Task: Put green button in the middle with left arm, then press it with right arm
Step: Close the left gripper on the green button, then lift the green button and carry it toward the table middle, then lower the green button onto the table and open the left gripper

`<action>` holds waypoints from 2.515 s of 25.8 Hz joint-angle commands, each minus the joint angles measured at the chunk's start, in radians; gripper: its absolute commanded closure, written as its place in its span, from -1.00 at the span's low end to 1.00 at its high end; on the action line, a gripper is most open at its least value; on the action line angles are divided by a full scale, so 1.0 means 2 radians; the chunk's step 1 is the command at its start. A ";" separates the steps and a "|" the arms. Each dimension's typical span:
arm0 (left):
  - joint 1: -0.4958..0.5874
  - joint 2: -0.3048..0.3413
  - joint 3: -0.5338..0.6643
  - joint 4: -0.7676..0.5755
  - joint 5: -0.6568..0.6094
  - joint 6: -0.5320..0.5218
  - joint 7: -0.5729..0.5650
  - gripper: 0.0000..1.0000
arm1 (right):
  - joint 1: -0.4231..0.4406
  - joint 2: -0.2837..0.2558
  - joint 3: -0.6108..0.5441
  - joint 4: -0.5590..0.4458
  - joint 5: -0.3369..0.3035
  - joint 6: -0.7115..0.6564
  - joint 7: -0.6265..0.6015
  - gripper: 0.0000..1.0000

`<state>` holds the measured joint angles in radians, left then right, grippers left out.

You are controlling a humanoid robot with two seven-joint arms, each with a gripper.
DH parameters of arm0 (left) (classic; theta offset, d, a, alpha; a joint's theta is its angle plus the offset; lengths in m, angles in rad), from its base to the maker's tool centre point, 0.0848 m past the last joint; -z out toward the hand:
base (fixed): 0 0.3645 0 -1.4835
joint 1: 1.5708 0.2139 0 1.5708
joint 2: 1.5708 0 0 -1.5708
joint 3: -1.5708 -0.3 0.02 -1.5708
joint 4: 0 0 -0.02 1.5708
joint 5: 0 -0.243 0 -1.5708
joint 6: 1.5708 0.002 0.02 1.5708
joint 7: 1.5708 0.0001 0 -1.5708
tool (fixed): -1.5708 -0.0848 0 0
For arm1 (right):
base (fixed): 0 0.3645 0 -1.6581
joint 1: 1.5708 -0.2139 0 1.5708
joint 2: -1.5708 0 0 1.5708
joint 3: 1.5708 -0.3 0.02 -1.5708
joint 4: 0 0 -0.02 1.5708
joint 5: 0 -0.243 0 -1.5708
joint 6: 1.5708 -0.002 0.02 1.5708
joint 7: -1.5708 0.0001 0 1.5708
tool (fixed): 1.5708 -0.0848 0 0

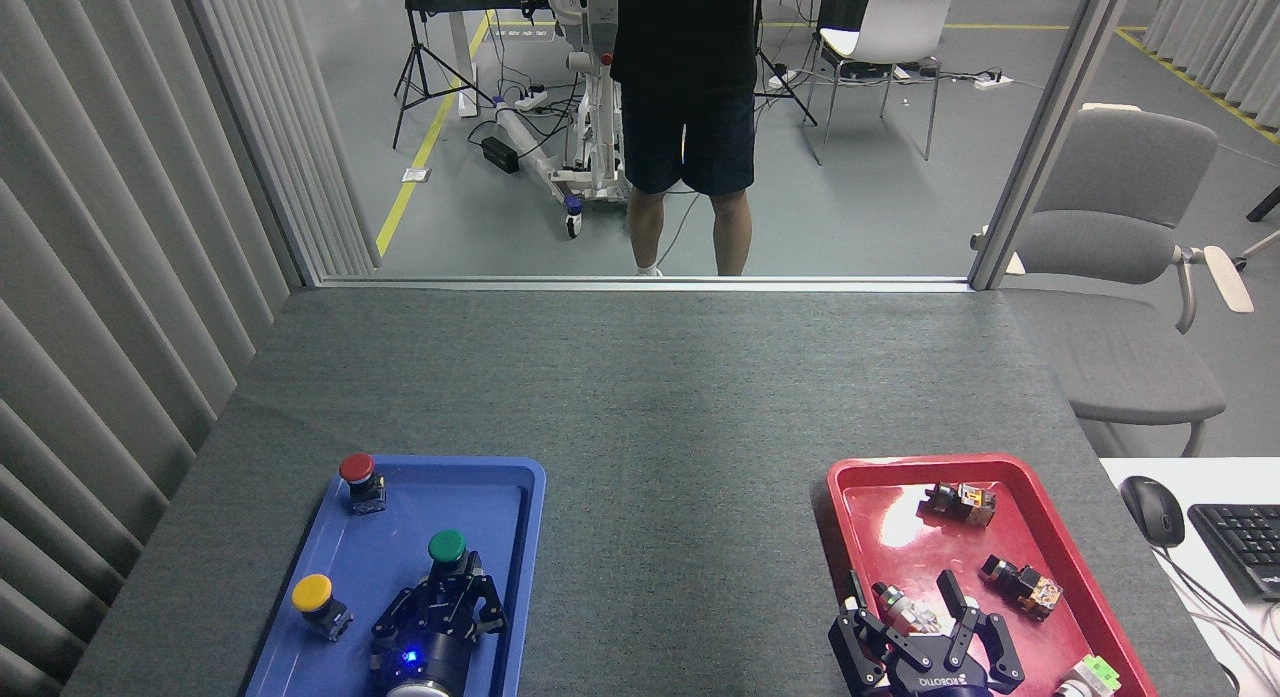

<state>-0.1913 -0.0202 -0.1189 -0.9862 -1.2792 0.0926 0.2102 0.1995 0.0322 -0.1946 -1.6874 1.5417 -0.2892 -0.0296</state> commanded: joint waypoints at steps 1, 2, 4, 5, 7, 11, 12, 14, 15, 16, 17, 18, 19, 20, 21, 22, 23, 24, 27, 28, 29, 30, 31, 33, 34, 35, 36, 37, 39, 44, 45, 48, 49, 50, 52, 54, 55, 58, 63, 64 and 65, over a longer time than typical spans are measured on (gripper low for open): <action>0.001 0.000 0.000 0.001 0.000 0.000 0.002 0.39 | 0.000 0.000 0.000 0.000 0.000 0.000 0.000 -1.00; 0.001 0.000 0.000 0.001 0.000 -0.001 0.002 0.48 | 0.000 0.000 0.000 0.000 0.000 0.000 0.000 -1.00; 0.001 0.001 0.000 0.001 0.000 -0.001 0.003 0.63 | 0.000 0.000 0.000 0.000 0.000 0.000 0.000 -1.00; 0.000 0.001 0.000 0.001 0.000 -0.001 0.003 0.67 | 0.000 0.001 -0.001 0.000 0.000 0.000 0.001 -1.00; 0.001 0.001 0.000 -0.005 0.000 -0.005 0.004 0.69 | 0.000 0.000 0.000 0.000 0.000 0.000 0.001 -1.00; 0.014 0.002 -0.002 -0.061 0.000 -0.014 0.015 0.71 | 0.000 0.000 -0.002 0.000 0.000 0.000 0.001 -1.00; 0.018 0.002 -0.003 -0.077 0.000 -0.017 0.014 0.71 | 0.000 0.000 -0.005 0.000 0.000 0.000 0.001 -1.00; 0.020 0.001 -0.007 -0.100 0.000 -0.020 0.011 0.70 | 0.000 0.000 -0.007 0.000 0.000 0.000 0.001 -1.00; 0.020 0.001 -0.015 -0.114 0.000 -0.023 0.010 0.70 | 0.000 0.000 -0.007 0.000 0.000 0.000 0.001 -1.00; 0.024 0.002 -0.028 -0.128 0.000 -0.026 0.010 0.70 | 0.000 0.000 -0.008 0.000 0.000 0.000 0.000 -1.00; 0.027 0.002 -0.042 -0.140 0.000 -0.029 0.010 0.71 | 0.000 0.000 -0.008 0.000 0.000 0.000 0.000 -1.00; 0.029 0.002 -0.058 -0.152 -0.001 -0.033 0.010 0.71 | 0.000 0.000 -0.009 0.000 0.000 0.000 0.000 -1.00; 0.029 0.001 -0.078 -0.158 -0.002 -0.034 0.009 0.72 | 0.000 0.000 -0.008 0.000 0.000 0.000 -0.001 -1.00; 0.027 0.000 -0.100 -0.158 -0.008 -0.031 0.009 0.76 | 0.000 0.000 -0.009 0.000 0.000 0.000 -0.001 -1.00; 0.024 -0.001 -0.122 -0.155 -0.008 -0.026 0.008 0.80 | 0.000 0.000 -0.009 0.000 -0.001 0.000 -0.001 -1.00; 0.020 -0.004 -0.139 -0.151 -0.009 -0.023 0.009 0.81 | 0.000 0.001 -0.009 0.000 0.000 0.000 -0.001 -1.00; 0.014 -0.011 -0.152 -0.143 -0.009 -0.019 0.008 0.81 | 0.000 0.001 -0.009 0.000 -0.001 0.000 -0.001 -1.00; 0.010 -0.020 -0.161 -0.132 -0.010 -0.014 0.009 0.81 | 0.000 0.001 -0.009 0.000 0.000 0.000 -0.001 -1.00; -0.003 -0.036 -0.194 -0.094 -0.019 -0.013 0.010 0.81 | 0.000 0.001 -0.009 0.000 -0.001 0.000 -0.001 -1.00; -0.009 -0.037 -0.213 -0.078 -0.027 -0.013 0.010 0.81 | 0.000 0.001 -0.008 0.000 -0.001 0.000 -0.001 -1.00; -0.018 -0.038 -0.231 -0.058 -0.036 -0.009 0.009 0.81 | 0.000 0.001 -0.008 0.000 -0.001 0.000 -0.001 -1.00; -0.022 -0.043 -0.241 -0.042 -0.045 -0.003 0.010 0.82 | 0.000 0.001 -0.008 0.000 -0.001 0.000 -0.001 -1.00; -0.026 -0.047 -0.244 -0.029 -0.048 0.005 0.011 0.83 | -0.001 0.001 -0.008 0.000 -0.001 0.000 -0.001 -1.00; -0.036 -0.051 -0.247 -0.016 -0.048 0.005 0.011 0.83 | -0.001 0.001 -0.008 0.000 -0.001 0.000 -0.001 -1.00; -0.040 -0.053 -0.247 -0.011 -0.048 0.006 0.011 0.83 | -0.001 0.001 -0.008 0.000 -0.001 0.000 -0.001 -1.00; -0.044 -0.057 -0.247 -0.005 -0.046 0.007 0.011 0.83 | 0.000 0.001 -0.008 0.000 -0.001 0.000 -0.001 -1.00; -0.050 -0.057 -0.248 0.002 -0.042 0.008 0.009 0.83 | -0.001 0.001 -0.008 0.000 -0.001 0.000 -0.001 -1.00; -0.058 -0.057 -0.249 0.011 -0.041 0.009 0.010 0.83 | -0.001 0.001 -0.008 0.000 -0.001 0.000 -0.001 -1.00; -0.068 -0.057 -0.247 0.033 -0.038 0.007 0.011 0.82 | -0.001 0.002 -0.008 0.000 -0.001 0.000 -0.001 -1.00; -0.083 -0.057 -0.251 0.069 -0.025 0.002 0.011 0.80 | -0.001 0.002 -0.007 0.000 -0.001 0.000 -0.001 -1.00; -0.085 -0.057 -0.254 0.074 -0.025 0.002 0.011 0.80 | -0.001 0.002 -0.007 0.000 -0.001 0.000 -0.001 -1.00; -0.085 -0.057 -0.255 0.078 -0.019 -0.001 0.010 0.77 | -0.002 0.002 -0.006 0.000 -0.001 0.000 -0.001 -1.00; -0.085 -0.057 -0.255 0.080 -0.018 -0.001 0.010 0.77 | -0.002 0.002 -0.006 0.000 -0.001 0.000 -0.001 -1.00; -0.085 -0.057 -0.256 0.084 -0.018 -0.001 0.010 0.77 | -0.002 0.002 -0.006 0.000 -0.001 0.000 -0.001 -1.00; -0.085 -0.057 -0.259 0.089 -0.018 -0.006 0.011 0.76 | -0.002 0.002 -0.006 0.000 -0.001 0.000 -0.001 -1.00; -0.085 -0.057 -0.263 0.098 -0.018 -0.009 0.015 0.75 | -0.002 0.002 -0.006 0.000 -0.001 0.000 -0.001 -1.00; -0.085 -0.057 -0.263 0.100 -0.015 -0.009 0.015 0.75 | -0.002 0.002 -0.006 0.000 -0.001 0.000 -0.001 -1.00; -0.085 -0.057 -0.263 0.100 0.011 -0.010 0.015 0.63 | -0.002 0.002 -0.006 0.000 -0.001 0.000 -0.001 -1.00; -0.085 -0.057 -0.273 0.102 0.030 -0.009 0.037 0.60 | -0.002 0.002 -0.006 0.000 -0.001 0.000 -0.001 -1.00; -0.085 -0.057 -0.274 0.102 0.030 -0.009 0.038 0.59 | -0.002 0.002 -0.006 0.000 -0.001 0.000 -0.001 -1.00; -0.085 -0.057 -0.274 0.101 0.030 -0.009 0.038 0.54 | -0.002 0.002 -0.006 0.000 -0.001 0.000 -0.001 -1.00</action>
<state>-0.3612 -0.1350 -0.6609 -0.7833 -1.2273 0.0730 0.2744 0.1948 0.0368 -0.2071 -1.6874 1.5401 -0.2900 -0.0307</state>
